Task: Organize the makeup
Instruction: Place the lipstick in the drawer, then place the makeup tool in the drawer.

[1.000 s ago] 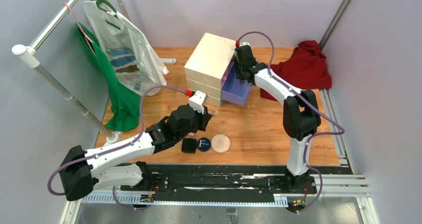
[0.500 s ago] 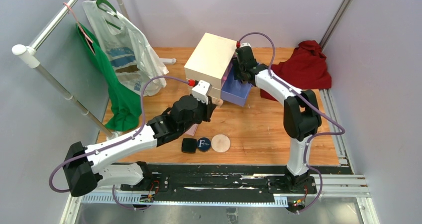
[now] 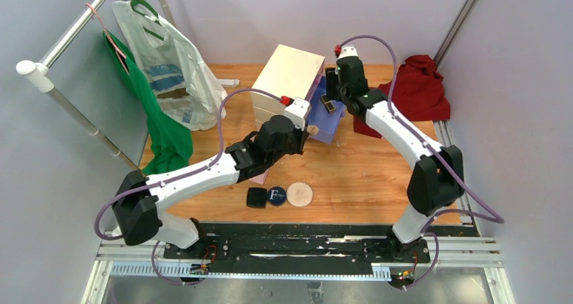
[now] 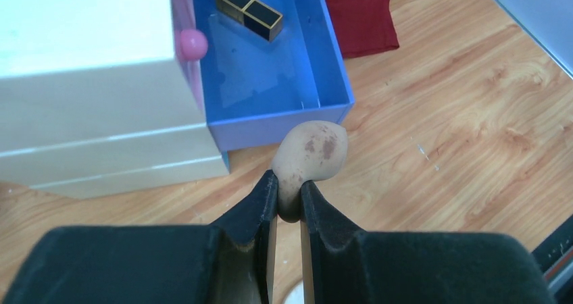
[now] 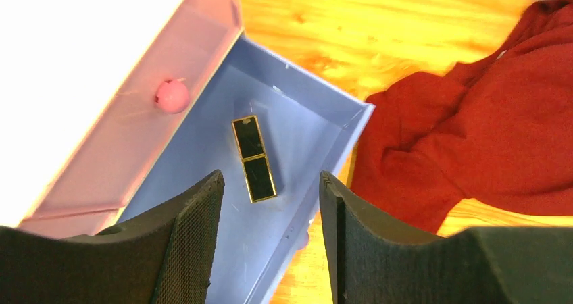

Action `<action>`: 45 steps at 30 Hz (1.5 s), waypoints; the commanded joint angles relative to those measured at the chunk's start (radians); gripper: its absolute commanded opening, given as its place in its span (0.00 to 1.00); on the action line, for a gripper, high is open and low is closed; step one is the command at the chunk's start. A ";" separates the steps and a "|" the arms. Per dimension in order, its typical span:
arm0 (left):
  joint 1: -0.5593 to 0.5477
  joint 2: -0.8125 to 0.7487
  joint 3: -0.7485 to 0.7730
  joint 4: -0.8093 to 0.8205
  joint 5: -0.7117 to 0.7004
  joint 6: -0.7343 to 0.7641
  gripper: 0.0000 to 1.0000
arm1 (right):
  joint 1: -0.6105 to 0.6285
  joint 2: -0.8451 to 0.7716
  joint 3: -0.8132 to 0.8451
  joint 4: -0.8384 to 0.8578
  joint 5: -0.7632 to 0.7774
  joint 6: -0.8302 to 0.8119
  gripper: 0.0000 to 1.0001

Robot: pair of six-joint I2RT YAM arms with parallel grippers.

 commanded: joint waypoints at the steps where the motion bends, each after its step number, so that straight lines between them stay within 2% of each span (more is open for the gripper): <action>1: -0.010 0.099 0.109 0.013 0.003 0.042 0.11 | -0.012 -0.119 -0.034 0.020 0.053 -0.025 0.54; 6: -0.010 0.242 0.262 -0.023 -0.019 0.081 0.11 | -0.011 -0.242 -0.112 -0.005 0.074 -0.004 0.54; 13: 0.009 0.425 0.464 -0.119 -0.051 0.128 0.11 | 0.000 -0.431 -0.324 -0.008 0.028 0.061 0.54; 26: 0.115 0.550 0.557 -0.191 0.021 0.051 0.14 | 0.072 -0.748 -0.526 -0.134 0.017 0.097 0.54; 28: 0.115 0.557 0.567 -0.200 0.027 0.056 0.21 | 0.083 -0.775 -0.550 -0.148 0.007 0.105 0.54; 30: 0.116 0.564 0.578 -0.211 0.037 0.058 0.33 | 0.102 -0.788 -0.575 -0.156 -0.003 0.113 0.54; 32: 0.116 0.563 0.581 -0.207 0.050 0.059 0.49 | 0.134 -0.792 -0.588 -0.167 -0.002 0.120 0.54; 34: 0.116 0.558 0.582 -0.207 0.062 0.064 0.56 | 0.182 -0.790 -0.598 -0.174 0.018 0.122 0.54; 36: 0.116 0.547 0.575 -0.198 0.065 0.068 0.59 | 0.222 -0.789 -0.612 -0.173 0.027 0.126 0.54; 45: 0.116 0.467 0.576 -0.198 0.117 0.087 0.63 | 0.335 -0.849 -0.686 -0.183 0.030 0.139 0.53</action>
